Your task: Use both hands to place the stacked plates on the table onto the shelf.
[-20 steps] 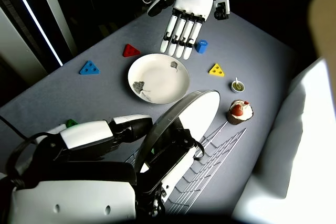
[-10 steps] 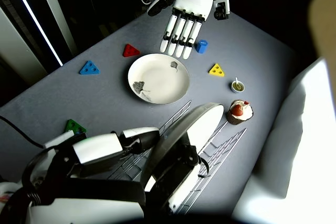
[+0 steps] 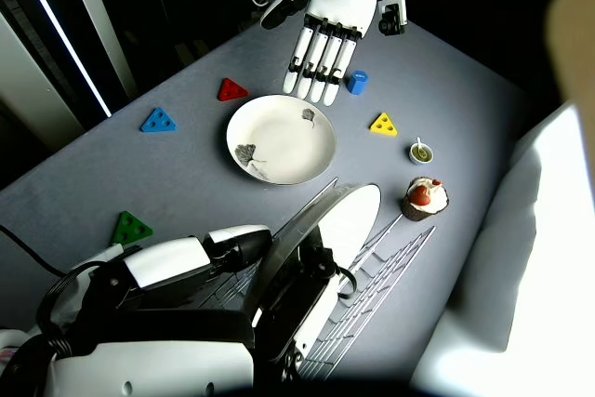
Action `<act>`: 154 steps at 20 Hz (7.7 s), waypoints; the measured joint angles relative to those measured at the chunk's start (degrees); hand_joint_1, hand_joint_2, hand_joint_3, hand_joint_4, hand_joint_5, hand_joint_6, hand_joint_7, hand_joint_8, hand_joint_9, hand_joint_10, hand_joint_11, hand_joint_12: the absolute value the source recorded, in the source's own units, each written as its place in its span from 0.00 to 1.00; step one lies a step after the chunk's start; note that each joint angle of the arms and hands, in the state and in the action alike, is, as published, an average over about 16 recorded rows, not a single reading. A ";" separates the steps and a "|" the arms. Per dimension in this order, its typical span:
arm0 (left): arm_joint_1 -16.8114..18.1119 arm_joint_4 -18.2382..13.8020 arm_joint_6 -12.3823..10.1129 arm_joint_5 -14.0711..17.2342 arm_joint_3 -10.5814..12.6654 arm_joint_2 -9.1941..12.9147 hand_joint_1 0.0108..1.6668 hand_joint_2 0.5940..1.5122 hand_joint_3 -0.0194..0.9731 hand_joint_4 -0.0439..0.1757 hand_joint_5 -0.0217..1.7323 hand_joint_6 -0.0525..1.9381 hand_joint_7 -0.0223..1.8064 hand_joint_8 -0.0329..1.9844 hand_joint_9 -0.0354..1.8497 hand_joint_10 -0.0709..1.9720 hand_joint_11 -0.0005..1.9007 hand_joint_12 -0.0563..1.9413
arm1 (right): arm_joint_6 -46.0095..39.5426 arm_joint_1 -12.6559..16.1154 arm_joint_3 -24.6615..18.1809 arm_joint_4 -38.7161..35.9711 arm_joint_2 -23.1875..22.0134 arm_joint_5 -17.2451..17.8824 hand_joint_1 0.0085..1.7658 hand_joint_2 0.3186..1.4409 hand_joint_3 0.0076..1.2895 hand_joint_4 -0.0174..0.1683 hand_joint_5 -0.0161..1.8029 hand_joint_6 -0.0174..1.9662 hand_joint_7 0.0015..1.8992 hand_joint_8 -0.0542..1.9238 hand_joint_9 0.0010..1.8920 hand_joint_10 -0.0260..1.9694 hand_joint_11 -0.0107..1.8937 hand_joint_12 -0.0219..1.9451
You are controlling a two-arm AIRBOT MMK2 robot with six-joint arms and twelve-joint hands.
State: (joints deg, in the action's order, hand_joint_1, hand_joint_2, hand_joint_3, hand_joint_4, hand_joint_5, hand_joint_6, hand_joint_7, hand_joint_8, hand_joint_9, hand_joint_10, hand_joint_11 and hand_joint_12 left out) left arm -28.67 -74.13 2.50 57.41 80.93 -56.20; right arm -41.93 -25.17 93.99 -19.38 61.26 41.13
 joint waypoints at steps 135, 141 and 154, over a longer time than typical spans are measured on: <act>-9.23 -13.19 1.78 -8.93 -0.87 -1.69 0.01 0.49 0.02 0.15 0.11 0.01 0.12 0.01 0.12 0.03 0.09 0.03 | 26.83 -9.23 -8.40 -23.86 2.90 18.22 0.56 0.50 0.00 0.06 0.08 0.01 0.07 0.03 0.09 0.01 0.13 0.01; -10.66 -12.37 1.81 -8.28 -0.41 -1.69 0.01 0.49 0.02 0.15 0.11 0.01 0.11 0.01 0.12 0.03 0.09 0.02 | 35.99 -7.43 -10.17 -27.82 3.72 11.86 0.61 0.52 0.00 0.06 0.10 0.02 0.07 0.03 0.09 0.01 0.13 0.01; -11.03 -11.99 1.80 -7.95 -0.30 -1.64 0.01 0.48 0.02 0.15 0.11 0.01 0.12 0.01 0.12 0.03 0.10 0.02 | 56.65 0.74 -18.16 -37.04 5.22 -5.86 0.65 0.53 0.00 0.10 0.12 0.01 0.10 0.03 0.10 0.01 0.14 0.01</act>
State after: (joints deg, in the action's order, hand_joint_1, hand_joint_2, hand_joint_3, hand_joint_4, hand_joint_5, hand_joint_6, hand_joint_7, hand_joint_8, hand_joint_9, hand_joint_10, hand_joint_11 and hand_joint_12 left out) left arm -39.70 -86.13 4.31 49.46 80.62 -57.84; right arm 14.72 -24.43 75.84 -56.43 66.47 35.27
